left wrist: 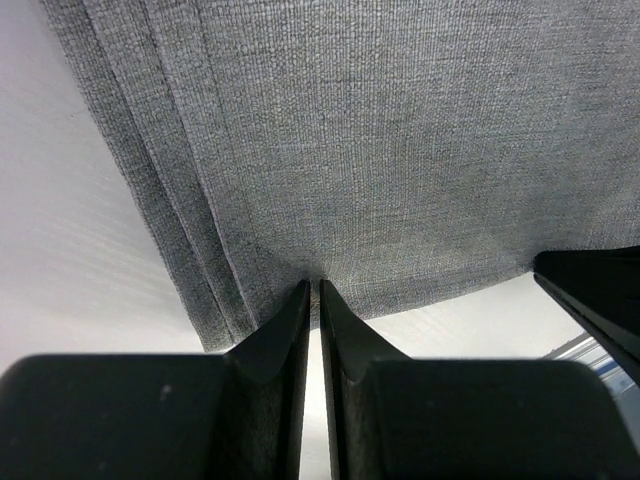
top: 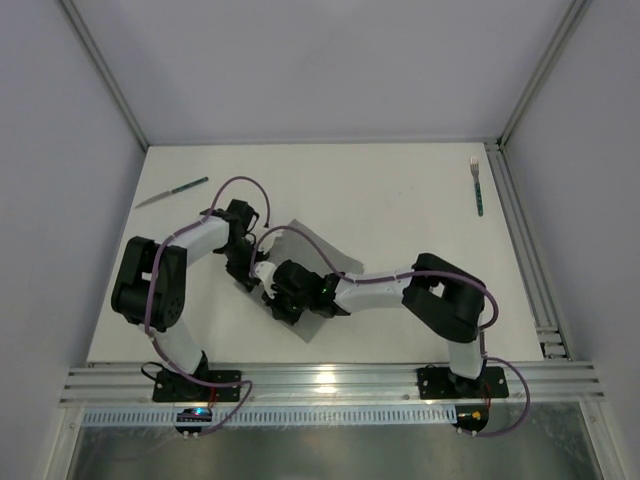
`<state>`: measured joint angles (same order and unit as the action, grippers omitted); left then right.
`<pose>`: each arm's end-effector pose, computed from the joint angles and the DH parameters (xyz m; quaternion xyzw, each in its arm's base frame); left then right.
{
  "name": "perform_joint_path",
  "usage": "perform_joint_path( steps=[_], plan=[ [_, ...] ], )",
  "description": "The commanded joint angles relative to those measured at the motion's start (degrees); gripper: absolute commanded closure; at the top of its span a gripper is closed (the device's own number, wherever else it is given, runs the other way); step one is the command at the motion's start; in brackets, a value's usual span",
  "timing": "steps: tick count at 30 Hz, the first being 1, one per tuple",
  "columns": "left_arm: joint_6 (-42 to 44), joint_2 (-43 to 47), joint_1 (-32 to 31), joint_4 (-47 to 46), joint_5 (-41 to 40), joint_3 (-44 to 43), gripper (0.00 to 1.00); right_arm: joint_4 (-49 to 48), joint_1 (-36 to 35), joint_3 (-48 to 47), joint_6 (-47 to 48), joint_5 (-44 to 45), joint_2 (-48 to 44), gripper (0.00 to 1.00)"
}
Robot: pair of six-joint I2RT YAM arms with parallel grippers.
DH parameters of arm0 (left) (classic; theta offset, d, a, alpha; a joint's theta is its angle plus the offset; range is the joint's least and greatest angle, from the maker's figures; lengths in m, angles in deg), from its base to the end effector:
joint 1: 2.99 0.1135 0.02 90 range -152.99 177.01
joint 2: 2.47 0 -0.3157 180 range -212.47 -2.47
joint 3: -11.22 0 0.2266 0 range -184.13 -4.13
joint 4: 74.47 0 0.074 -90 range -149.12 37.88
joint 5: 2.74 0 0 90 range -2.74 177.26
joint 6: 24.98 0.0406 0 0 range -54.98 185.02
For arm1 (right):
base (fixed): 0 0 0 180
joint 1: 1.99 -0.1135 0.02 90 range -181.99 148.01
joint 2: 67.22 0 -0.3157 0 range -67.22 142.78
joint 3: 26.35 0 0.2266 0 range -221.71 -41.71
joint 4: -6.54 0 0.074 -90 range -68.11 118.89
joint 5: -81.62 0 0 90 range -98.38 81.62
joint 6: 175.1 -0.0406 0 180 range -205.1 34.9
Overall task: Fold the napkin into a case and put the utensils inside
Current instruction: Smooth out the square-folded napkin at the center of the board.
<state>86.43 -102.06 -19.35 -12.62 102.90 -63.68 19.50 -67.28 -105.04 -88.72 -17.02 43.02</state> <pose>0.2707 -0.0909 0.2172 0.3244 0.9356 -0.1345 0.0359 0.1632 0.3693 0.2111 -0.4964 0.7747 0.2754 0.2786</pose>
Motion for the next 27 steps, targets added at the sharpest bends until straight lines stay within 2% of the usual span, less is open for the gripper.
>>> perform_joint_path(
  steps=[1, 10, 15, 17, 19, 21, 23, 27],
  plan=[
    [1.35, -3.15, 0.36, -4.31, -1.84, 1.81, 0.89, 2.83, -0.62, 4.52, -1.13, -0.49, -3.61, 0.97],
    [1.88, -2.89, 0.63, -4.66, -3.07, 1.72, 0.89, 6.96, -2.64, 13.31, -3.76, -1.11, -15.39, 0.97],
    [2.67, -2.63, 0.63, -4.32, -2.28, 1.72, 0.89, 12.58, -2.55, 11.05, -3.24, -2.78, -21.81, 0.97],
    [3.02, -2.36, 0.63, -4.23, -2.11, 1.72, 0.89, 13.64, -0.72, 9.29, -3.59, -4.53, -23.56, 0.97],
    [3.46, -1.75, 0.63, -3.96, -2.10, 1.72, 0.89, 12.51, 2.87, 9.01, -7.78, -10.84, -23.66, 0.97],
    [3.64, -1.40, 0.63, -3.87, -1.84, 1.72, 0.89, 7.77, 9.73, 11.72, -11.57, -16.37, -22.79, 0.97],
    [3.73, -0.87, 0.63, -3.79, -1.75, 1.89, 0.89, 3.46, 13.60, 13.75, -15.01, -16.67, -22.43, 0.97],
    [3.82, -0.43, 0.63, -3.52, -2.10, 1.98, 0.89, 0.55, 16.25, 15.69, -17.21, -16.41, -19.10, 0.97]
  ],
)
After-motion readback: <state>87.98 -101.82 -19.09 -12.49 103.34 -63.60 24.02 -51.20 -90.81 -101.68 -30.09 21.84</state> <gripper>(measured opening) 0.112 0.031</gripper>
